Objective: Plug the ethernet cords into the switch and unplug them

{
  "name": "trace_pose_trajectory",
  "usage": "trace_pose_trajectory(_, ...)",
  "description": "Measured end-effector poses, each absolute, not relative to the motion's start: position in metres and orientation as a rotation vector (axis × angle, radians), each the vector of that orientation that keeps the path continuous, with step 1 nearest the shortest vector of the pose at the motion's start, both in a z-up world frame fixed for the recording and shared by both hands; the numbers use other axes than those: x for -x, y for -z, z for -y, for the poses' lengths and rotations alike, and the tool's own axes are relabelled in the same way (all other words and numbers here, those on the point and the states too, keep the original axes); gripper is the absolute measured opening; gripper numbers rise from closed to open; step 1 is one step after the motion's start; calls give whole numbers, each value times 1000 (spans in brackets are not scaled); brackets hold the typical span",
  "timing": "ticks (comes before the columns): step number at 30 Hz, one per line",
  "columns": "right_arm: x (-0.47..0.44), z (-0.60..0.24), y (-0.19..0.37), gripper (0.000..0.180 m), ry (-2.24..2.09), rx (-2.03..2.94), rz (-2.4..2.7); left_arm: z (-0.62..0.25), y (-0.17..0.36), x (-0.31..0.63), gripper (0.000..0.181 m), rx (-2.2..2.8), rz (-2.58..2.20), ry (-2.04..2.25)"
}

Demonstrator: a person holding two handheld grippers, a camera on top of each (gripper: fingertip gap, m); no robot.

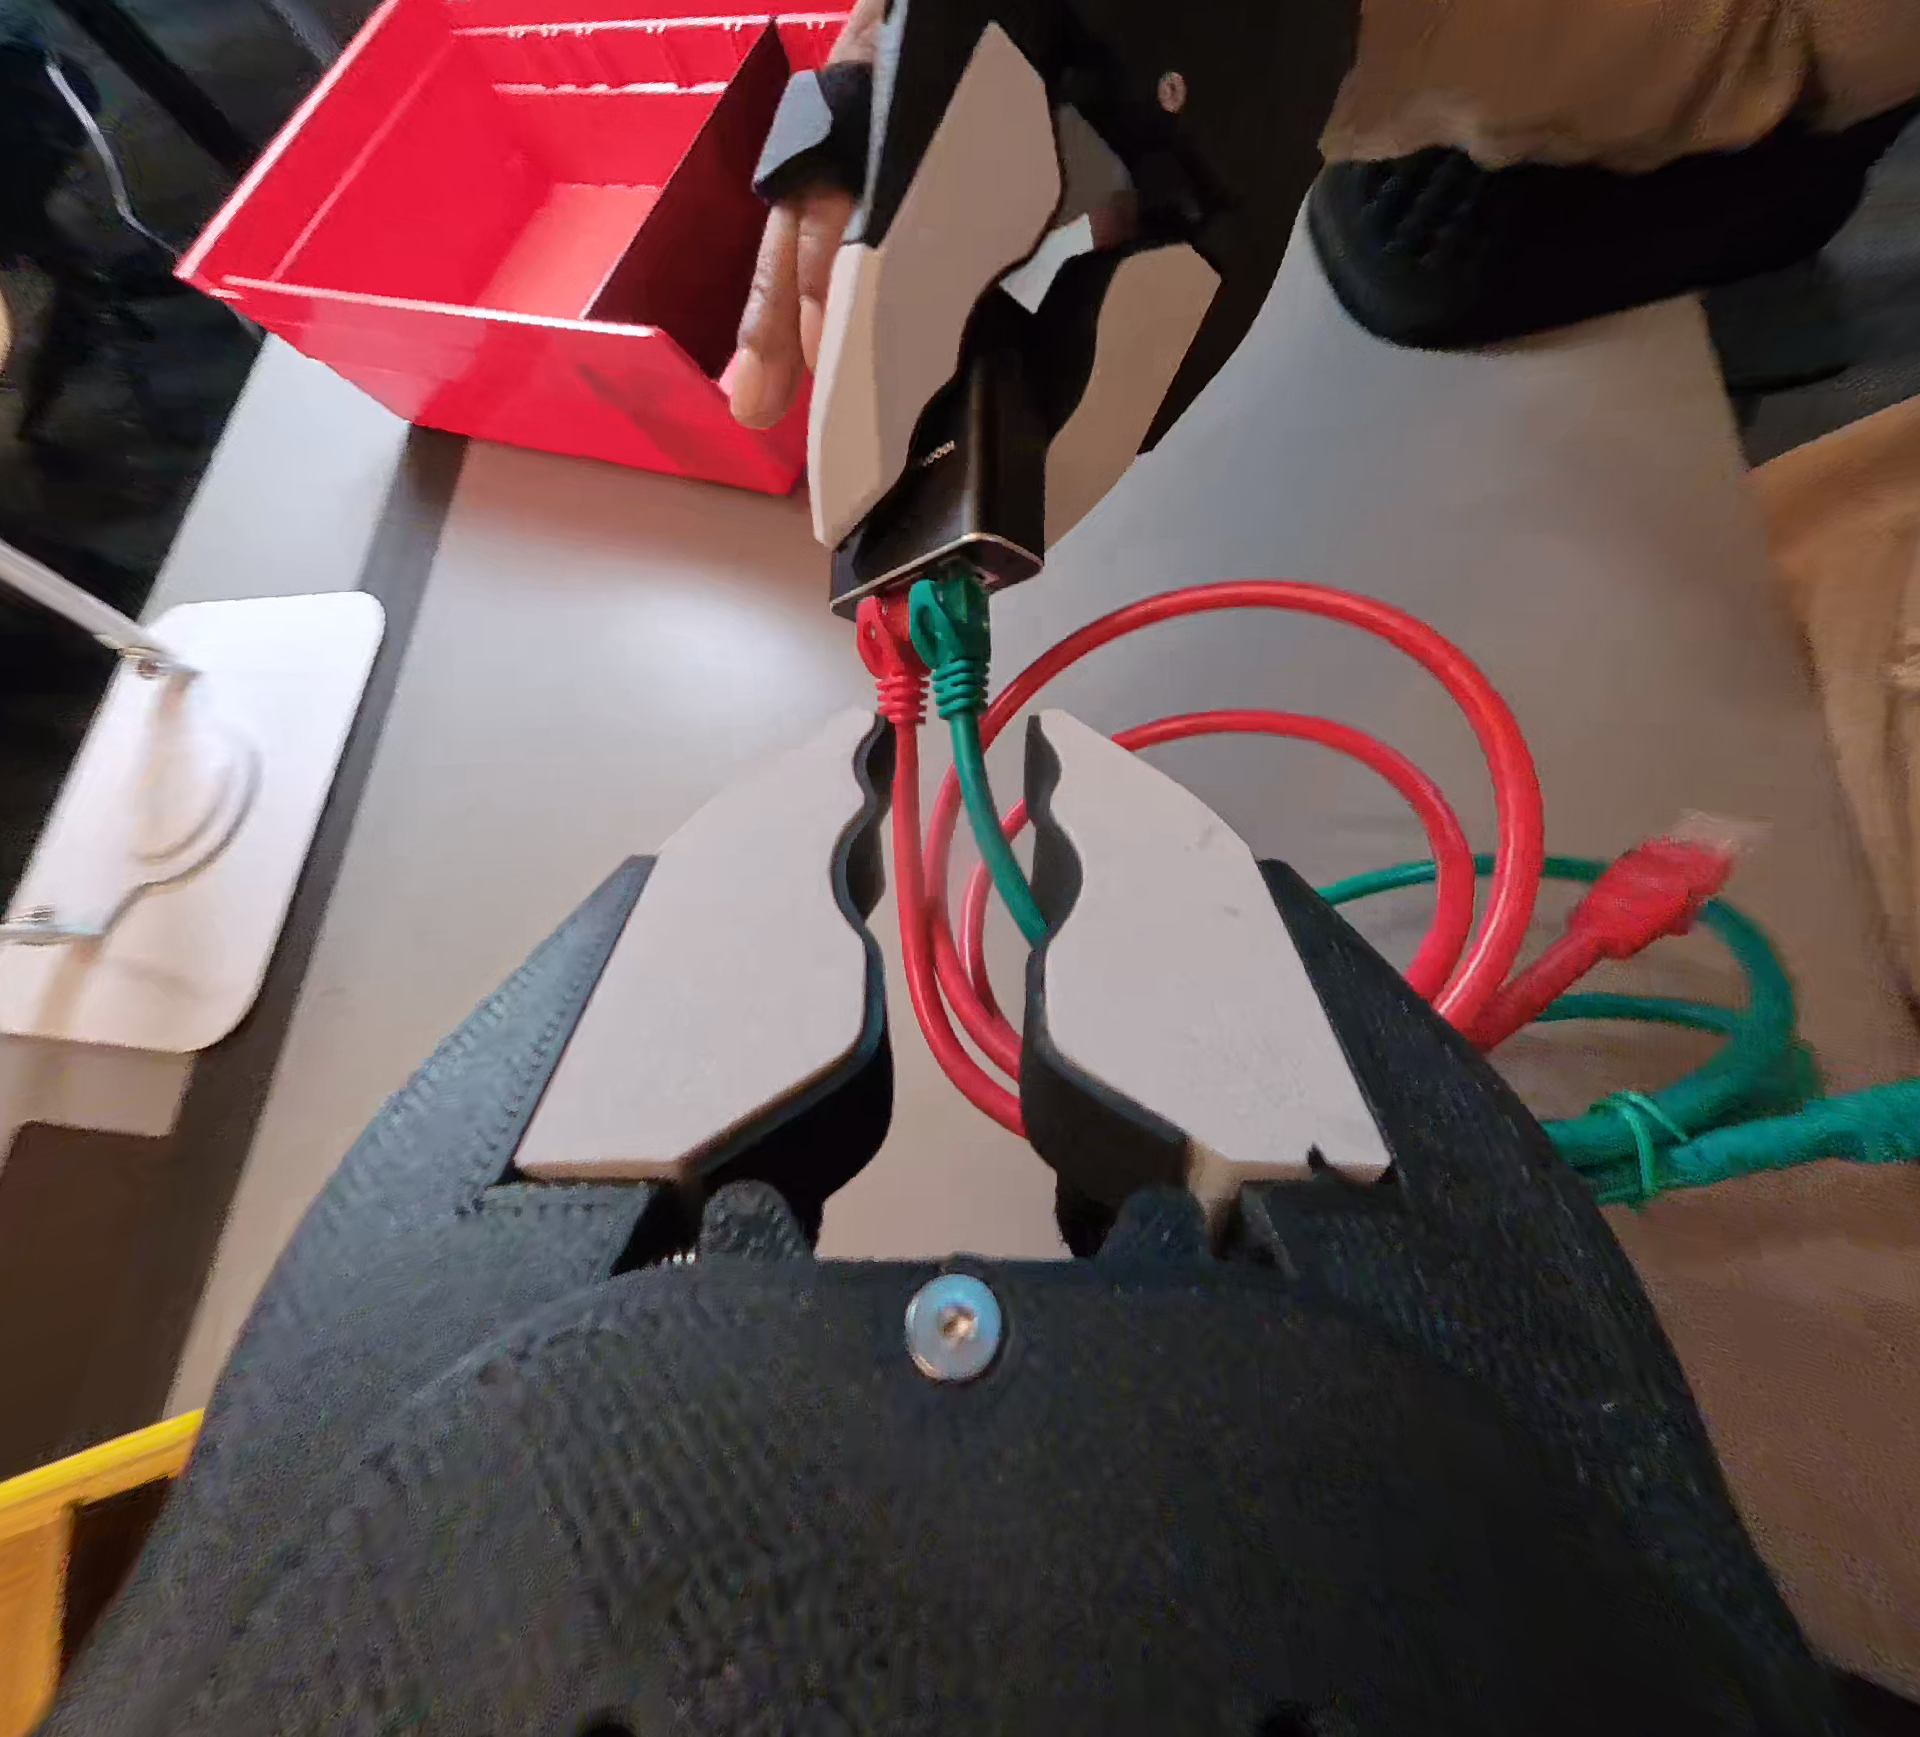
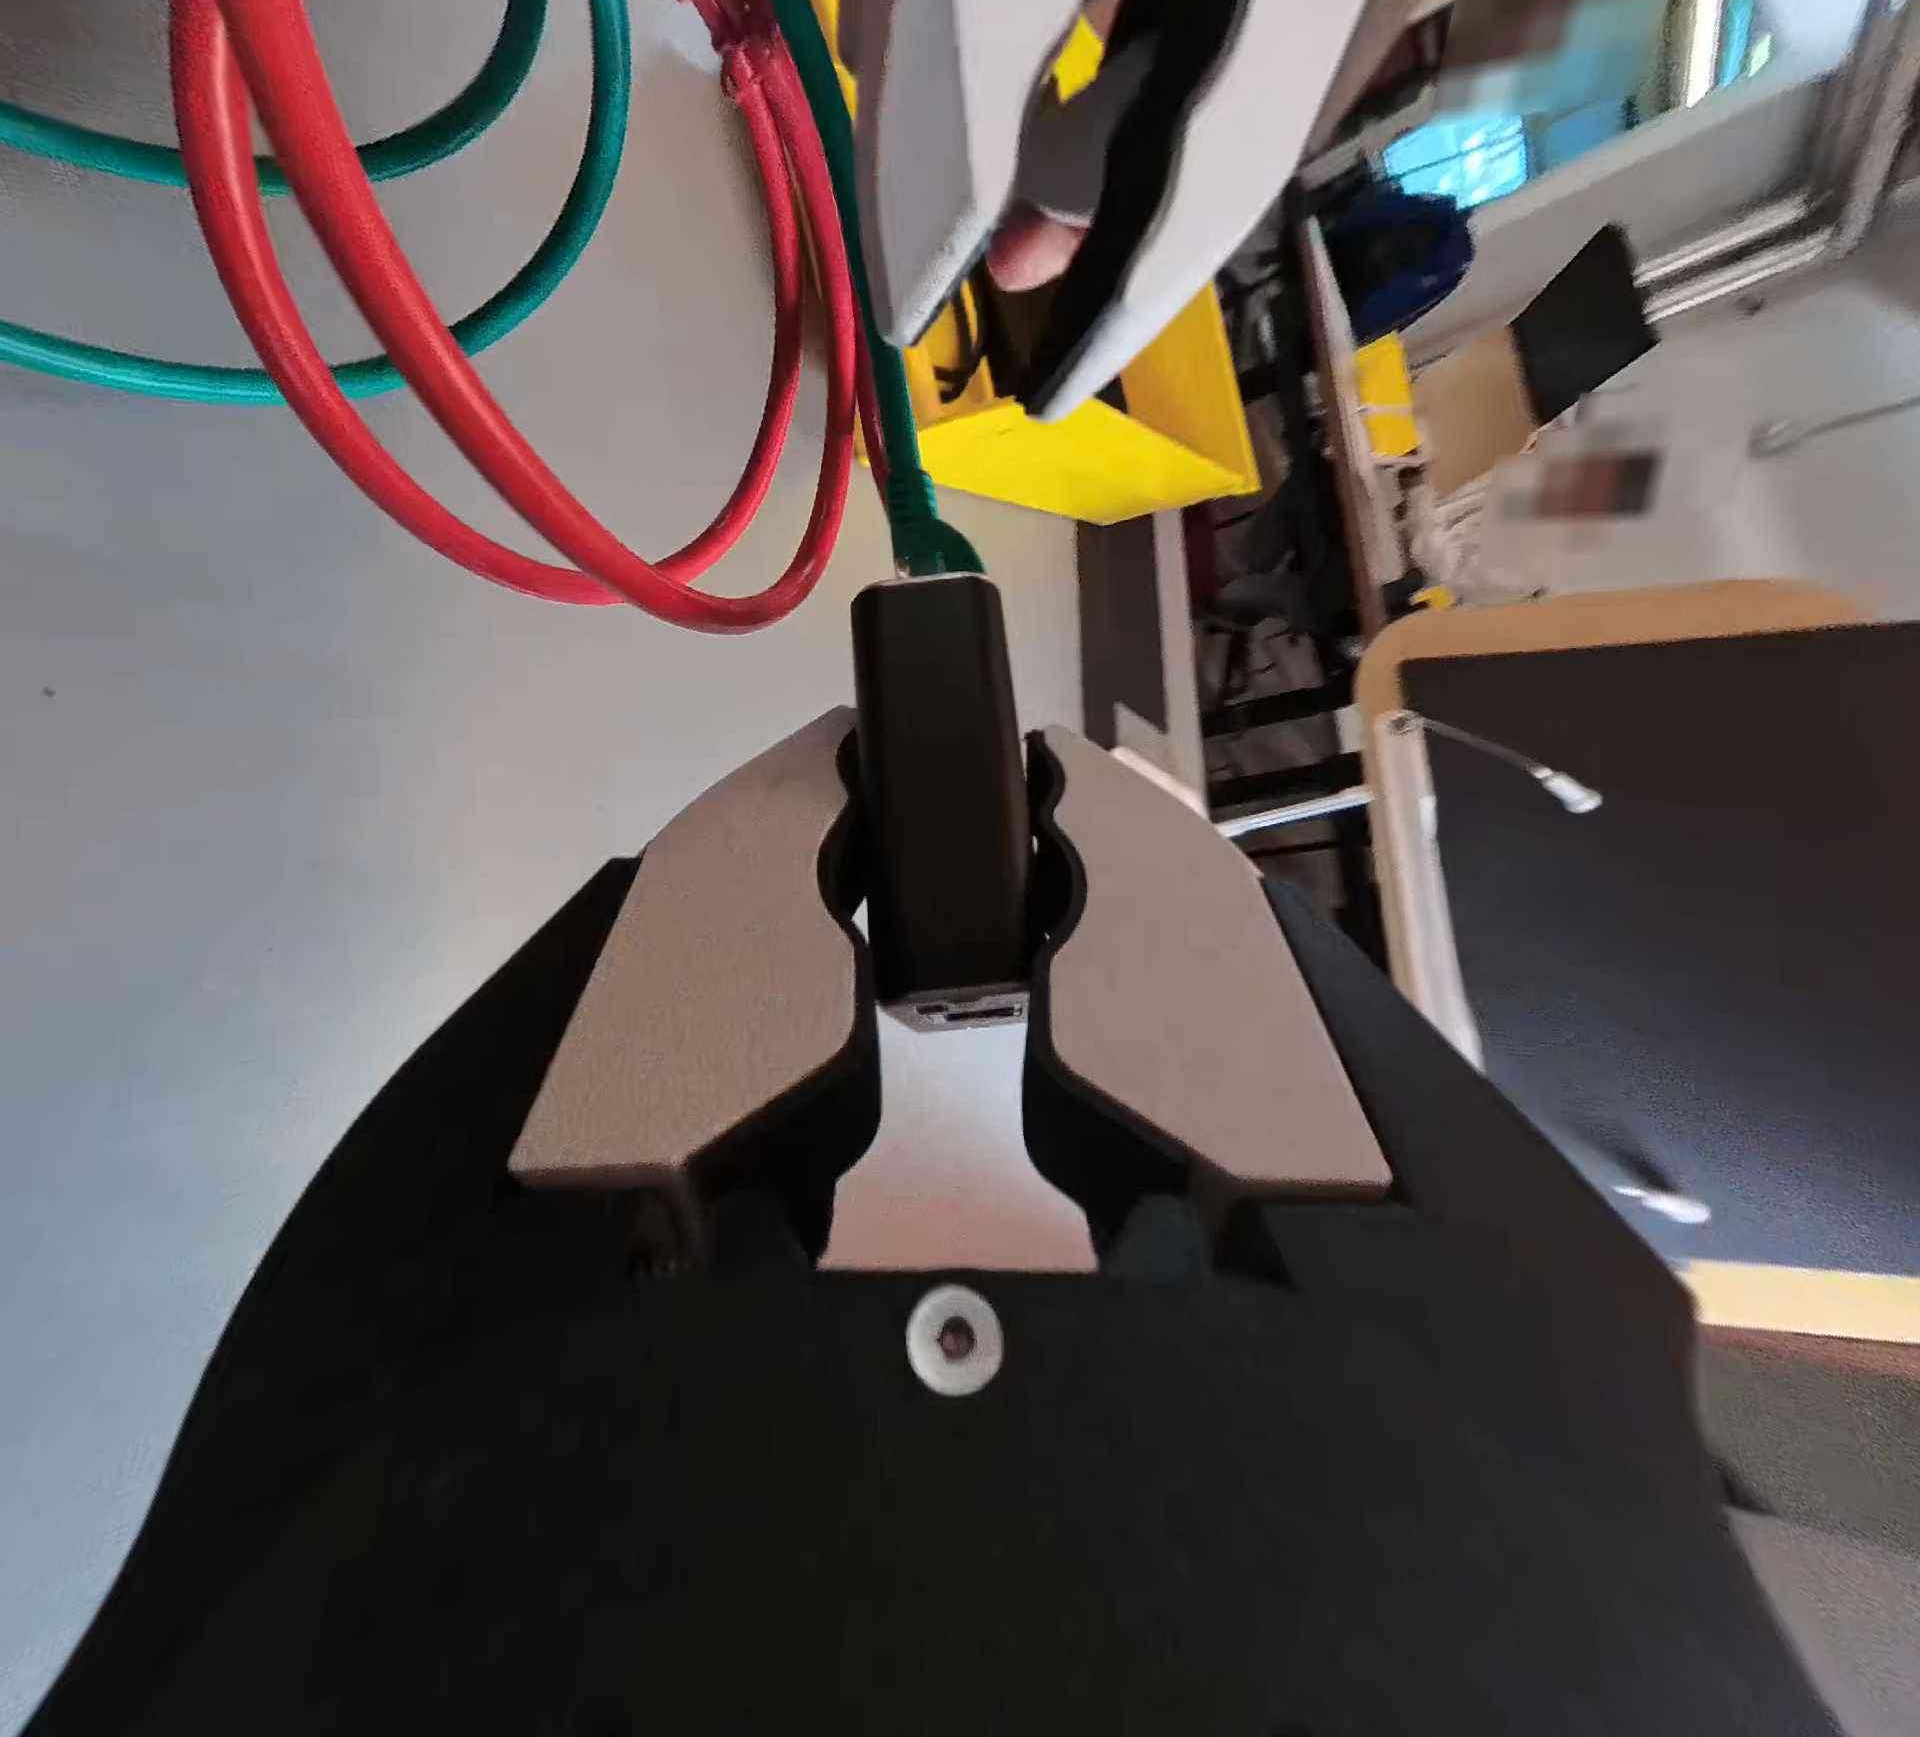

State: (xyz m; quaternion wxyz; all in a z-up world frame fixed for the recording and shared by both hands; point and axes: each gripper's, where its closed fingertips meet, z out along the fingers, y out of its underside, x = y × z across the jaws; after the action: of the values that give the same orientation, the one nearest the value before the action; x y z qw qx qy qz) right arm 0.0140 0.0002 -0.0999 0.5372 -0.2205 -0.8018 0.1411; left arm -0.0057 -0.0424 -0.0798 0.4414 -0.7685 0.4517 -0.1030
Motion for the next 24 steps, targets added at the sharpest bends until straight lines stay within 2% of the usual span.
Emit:
trace_pose_trajectory(6,-13,5,114,27,-580,729,1987,37,100,5,6,1968,-1206,70)
trace_pose_trajectory(12,-13,15,123,28,-758,812,2034,39,103,2,16,1987,-1201,137)
trace_pose_trajectory(18,-13,18,129,26,-824,891,2062,42,119,2,7,2054,-1235,142)
trace_pose_trajectory(22,-11,30,116,26,-973,896,2026,40,130,1,14,2087,-1259,111)
trace_pose_trajectory(24,-13,29,120,26,-879,869,2066,39,132,-3,11,2083,-1245,154)
